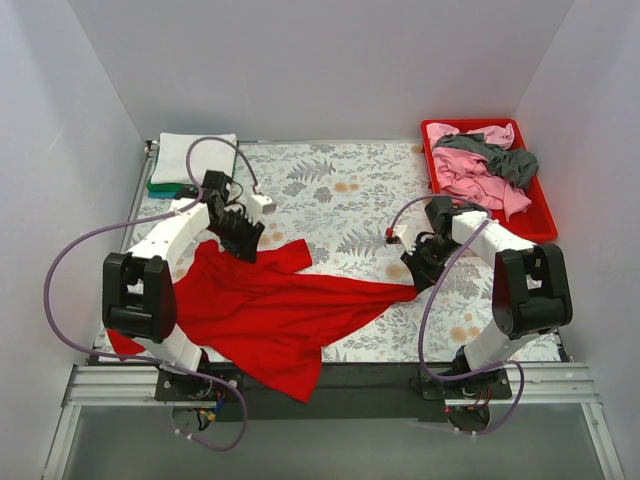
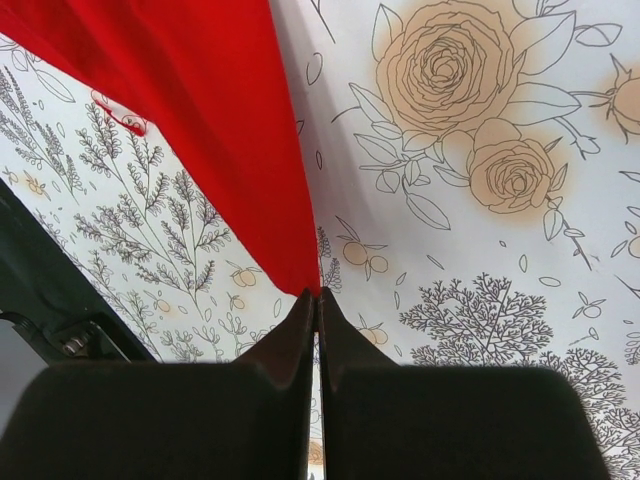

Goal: Fold and stack the t-shirts
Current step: Flatten the tshirt out

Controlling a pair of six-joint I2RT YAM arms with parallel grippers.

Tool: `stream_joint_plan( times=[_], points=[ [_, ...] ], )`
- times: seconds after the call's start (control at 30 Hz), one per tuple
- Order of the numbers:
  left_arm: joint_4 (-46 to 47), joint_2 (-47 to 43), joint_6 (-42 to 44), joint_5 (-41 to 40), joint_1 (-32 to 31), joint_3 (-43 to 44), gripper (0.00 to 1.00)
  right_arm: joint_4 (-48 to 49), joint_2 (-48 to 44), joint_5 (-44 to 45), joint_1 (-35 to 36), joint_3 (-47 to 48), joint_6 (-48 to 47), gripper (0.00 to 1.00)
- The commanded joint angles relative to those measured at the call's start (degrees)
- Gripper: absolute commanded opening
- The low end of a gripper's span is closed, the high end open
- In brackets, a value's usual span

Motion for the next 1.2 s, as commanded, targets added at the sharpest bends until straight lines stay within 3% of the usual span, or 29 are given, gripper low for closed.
stream_joint_plan(
  times=[0.0, 0.07, 0.23, 0.67, 0.83, 0.9, 0.93, 1.07, 1.17],
  points=[
    [7.08, 4.41, -6.85, 4.44, 1.58, 10.64, 0.31, -1.85, -0.84, -0.70, -0.34, 0.16, -0.85, 0.01],
    [11.20, 10.28, -13.94, 4.88, 1.40, 14.01, 0.33, -1.94, -0.40, -0.87, -0.26, 0.51, -0.68, 0.01],
    [10.43, 20.76, -19.09, 9.17, -0.35, 25.27, 0.38, -1.94, -0.40, -0.52, -0.34, 1.22, -0.59, 0.01],
    [13.86, 23.76, -19.26, 11.65, -8.17, 19.65, 0.46, -1.85, 1.18, -0.61, -0.26, 1.92, -0.41, 0.01],
    [16.84, 25.34, -20.41, 7.26, -8.97, 19.38, 0.46, -1.94, 1.62, -0.52, -0.26, 2.62, -0.33, 0.01],
    [17.64, 25.26, -20.14, 6.73, -8.97, 19.12, 0.41, -2.03, 1.71, -0.52, -0.26, 2.71, -0.24, 0.01],
    [17.81, 25.26, -19.79, 6.46, -8.97, 19.21, 0.30, -1.94, 1.80, -0.52, -0.34, 2.71, -0.24, 0.01],
    [18.51, 25.25, -20.40, 4.53, -8.00, 20.70, 0.00, -1.85, 2.32, -0.79, -0.26, 3.33, -0.24, 0.01],
    [17.29, 27.01, -20.67, 4.09, -4.76, 25.69, 0.00, -1.85, 3.38, -1.31, -0.34, 4.82, 0.02, 0.01]
  ],
)
